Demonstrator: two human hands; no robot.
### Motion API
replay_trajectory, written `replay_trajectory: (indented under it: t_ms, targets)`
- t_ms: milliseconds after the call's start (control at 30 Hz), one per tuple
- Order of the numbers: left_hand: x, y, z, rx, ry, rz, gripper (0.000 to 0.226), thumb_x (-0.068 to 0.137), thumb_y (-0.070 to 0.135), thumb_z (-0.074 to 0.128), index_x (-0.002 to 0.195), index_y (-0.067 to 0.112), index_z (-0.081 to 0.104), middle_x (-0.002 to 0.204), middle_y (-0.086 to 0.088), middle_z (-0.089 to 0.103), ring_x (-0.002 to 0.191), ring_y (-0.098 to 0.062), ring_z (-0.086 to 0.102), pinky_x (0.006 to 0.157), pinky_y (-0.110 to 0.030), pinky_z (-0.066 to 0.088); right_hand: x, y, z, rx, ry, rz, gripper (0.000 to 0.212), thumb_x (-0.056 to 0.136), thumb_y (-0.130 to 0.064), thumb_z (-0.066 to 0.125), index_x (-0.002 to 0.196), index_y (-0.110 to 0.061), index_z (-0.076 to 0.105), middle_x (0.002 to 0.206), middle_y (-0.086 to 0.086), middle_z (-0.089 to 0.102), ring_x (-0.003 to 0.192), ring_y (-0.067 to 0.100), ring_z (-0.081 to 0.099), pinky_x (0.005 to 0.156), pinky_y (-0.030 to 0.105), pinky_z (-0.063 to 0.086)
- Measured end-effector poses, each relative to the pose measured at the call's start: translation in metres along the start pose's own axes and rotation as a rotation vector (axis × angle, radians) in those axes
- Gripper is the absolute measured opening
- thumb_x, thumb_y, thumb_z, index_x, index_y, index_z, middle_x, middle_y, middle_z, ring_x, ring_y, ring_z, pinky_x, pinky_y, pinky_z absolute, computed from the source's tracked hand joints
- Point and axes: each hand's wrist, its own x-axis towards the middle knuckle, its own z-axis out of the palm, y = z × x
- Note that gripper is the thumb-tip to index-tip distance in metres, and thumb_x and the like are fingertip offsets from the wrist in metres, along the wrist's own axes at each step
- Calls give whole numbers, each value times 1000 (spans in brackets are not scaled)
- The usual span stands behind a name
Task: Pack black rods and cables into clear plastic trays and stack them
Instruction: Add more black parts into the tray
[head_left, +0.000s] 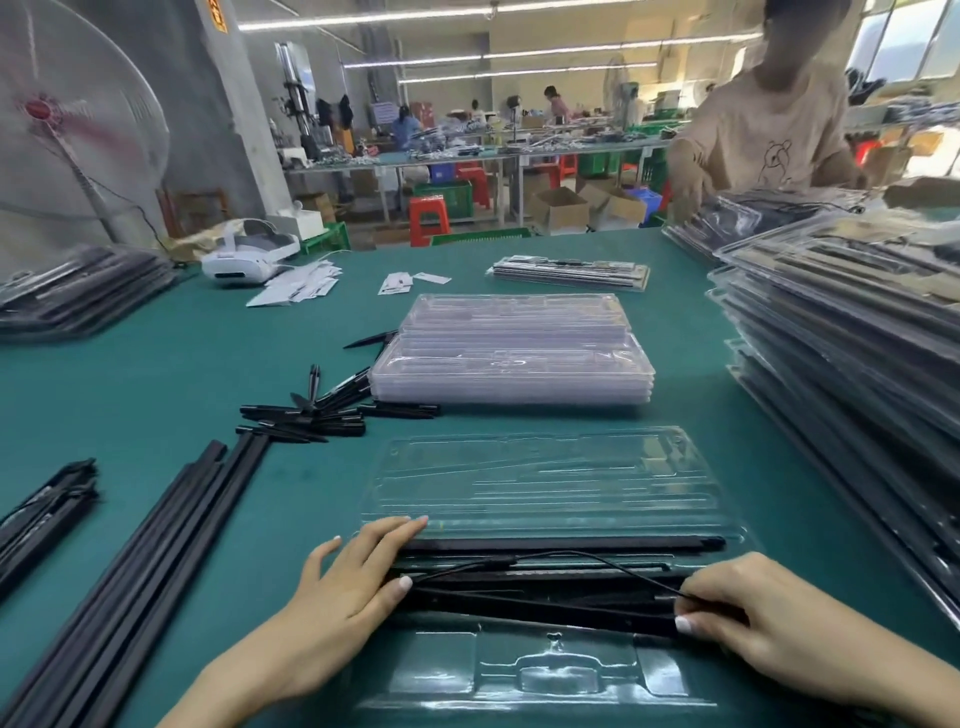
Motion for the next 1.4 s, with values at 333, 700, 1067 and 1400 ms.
replay_trajectory:
  t_ms: [333, 700, 1067, 1400]
  targets:
    - [-13, -17, -20, -215, 342, -39, 35, 72, 23, 83, 96, 44, 67, 94, 17, 66, 100, 6, 55, 98, -28, 37, -11, -3, 5, 145, 209, -32, 30, 77, -64, 60, 92, -38, 60, 75, -11, 67, 64, 10, 59, 63, 30, 51]
    - [-7, -13, -23, -306, 341, -98, 31, 69, 32, 82, 83, 56, 70, 75, 16, 65, 91, 4, 53, 81, -18, 39, -11, -12, 0, -113, 160, -49, 16, 81, -59, 61, 91, -49, 53, 101, -26, 54, 81, -6, 55, 67, 17, 49]
    - [-4, -2, -19, 157, 252, -36, 33, 93, 46, 51, 125, 55, 50, 88, 21, 39, 89, 6, 38, 93, -22, 29, -7, -23, 8, -378, 219, -225, 34, 65, -27, 85, 67, -29, 51, 73, -19, 50, 56, -1, 48, 44, 11, 34]
    - [-4, 7, -25, 352, 257, 163, 28, 83, 34, 73, 110, 41, 69, 102, 14, 55, 95, -3, 43, 76, -23, 41, 1, -7, 1, -18, 165, -140, 58, 72, -79, 50, 125, -56, 45, 134, -36, 34, 128, -12, 31, 106, 12, 25]
